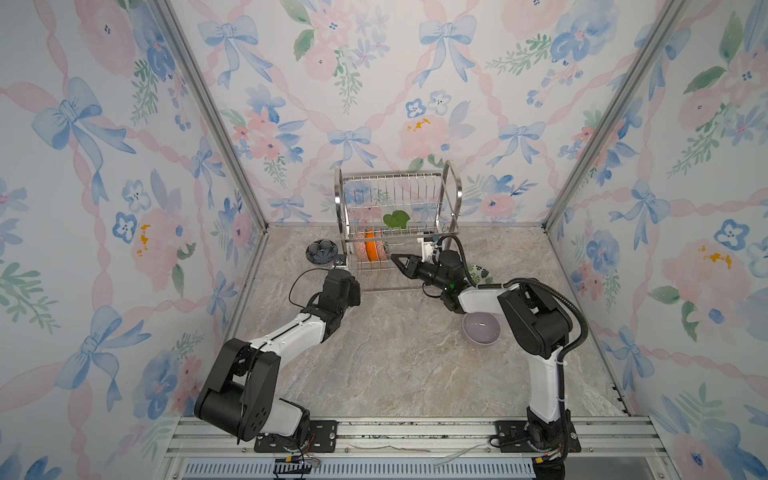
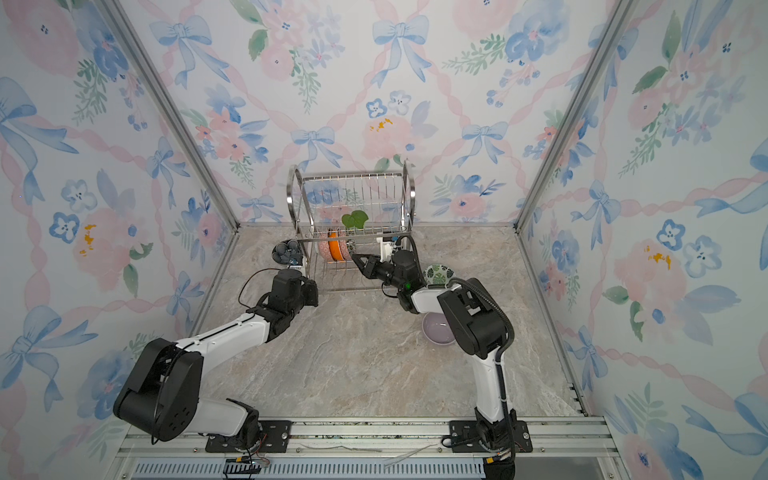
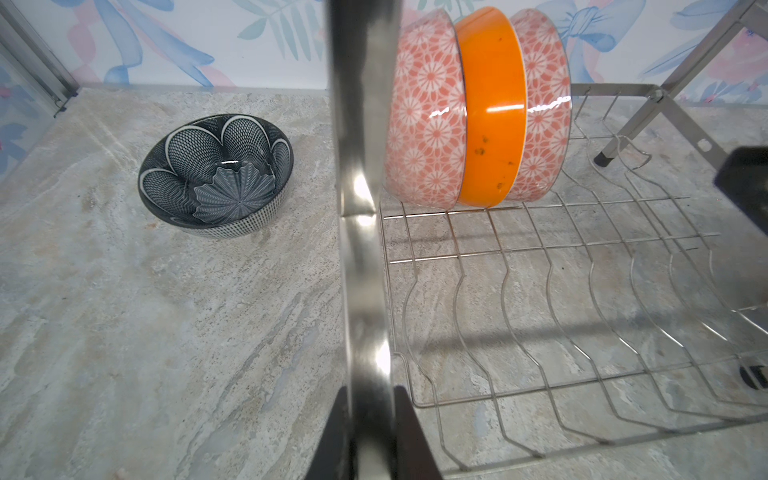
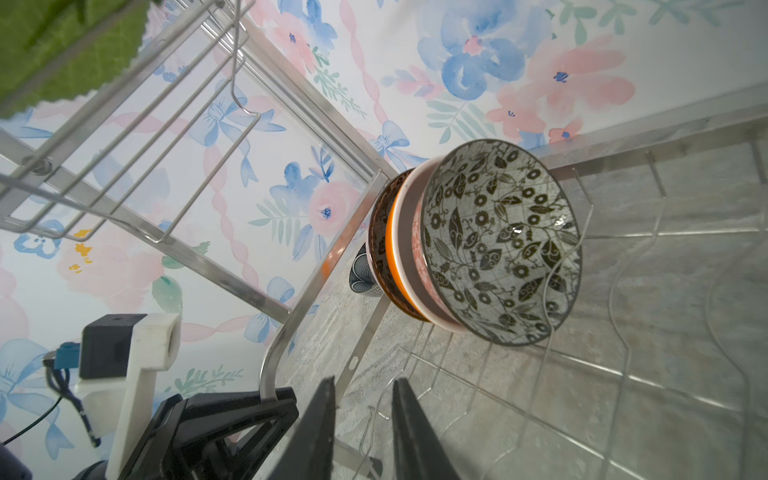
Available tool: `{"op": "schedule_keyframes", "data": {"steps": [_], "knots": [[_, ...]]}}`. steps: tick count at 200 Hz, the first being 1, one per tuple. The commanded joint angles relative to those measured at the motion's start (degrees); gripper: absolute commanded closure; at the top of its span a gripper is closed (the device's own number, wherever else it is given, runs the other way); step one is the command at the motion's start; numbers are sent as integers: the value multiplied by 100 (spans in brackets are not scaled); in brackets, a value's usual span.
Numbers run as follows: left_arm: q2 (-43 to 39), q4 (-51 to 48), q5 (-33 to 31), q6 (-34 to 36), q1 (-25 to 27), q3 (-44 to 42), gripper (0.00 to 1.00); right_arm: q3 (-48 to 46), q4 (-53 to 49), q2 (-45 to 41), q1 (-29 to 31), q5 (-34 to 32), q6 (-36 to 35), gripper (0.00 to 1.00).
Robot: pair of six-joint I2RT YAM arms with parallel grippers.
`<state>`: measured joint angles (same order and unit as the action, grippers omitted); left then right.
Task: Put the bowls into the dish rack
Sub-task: 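Open the right gripper and draw it back from the leaf bowl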
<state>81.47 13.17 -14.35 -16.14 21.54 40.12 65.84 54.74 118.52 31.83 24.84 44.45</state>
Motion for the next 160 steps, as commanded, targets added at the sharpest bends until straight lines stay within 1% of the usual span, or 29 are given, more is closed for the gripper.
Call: {"op": "schedule_keyframes", "data": {"steps": [1,29,34,76,86,115,127,135,159,160], "knots": [[163,-437,112,155,115,105,100,-235,345,-408,77,-58,-190,73],[262,-557,119,128,137,162,100,-443,192,-657,82,-57,-295,72],[269,-577,118,123,140,338,100,-482,174,-687,94,-54,-304,72],[237,-587,65,102,173,382,100,-799,19,-950,198,-117,-496,68],[202,-596,41,94,172,383,98,-859,-32,-983,222,-127,-548,66],[117,-614,11,76,174,374,91,-1020,-84,-1073,229,-126,-614,63],[84,-614,22,76,180,374,80,-1071,-183,-1132,232,-133,-701,62],[69,-622,29,74,176,374,75,-1099,-265,-1168,243,-148,-777,61],[-14,-639,-99,80,177,357,65,-1169,-454,-1291,244,-176,-825,58],[-20,-640,-101,83,181,357,65,-1174,-459,-1294,240,-183,-912,58]]}}
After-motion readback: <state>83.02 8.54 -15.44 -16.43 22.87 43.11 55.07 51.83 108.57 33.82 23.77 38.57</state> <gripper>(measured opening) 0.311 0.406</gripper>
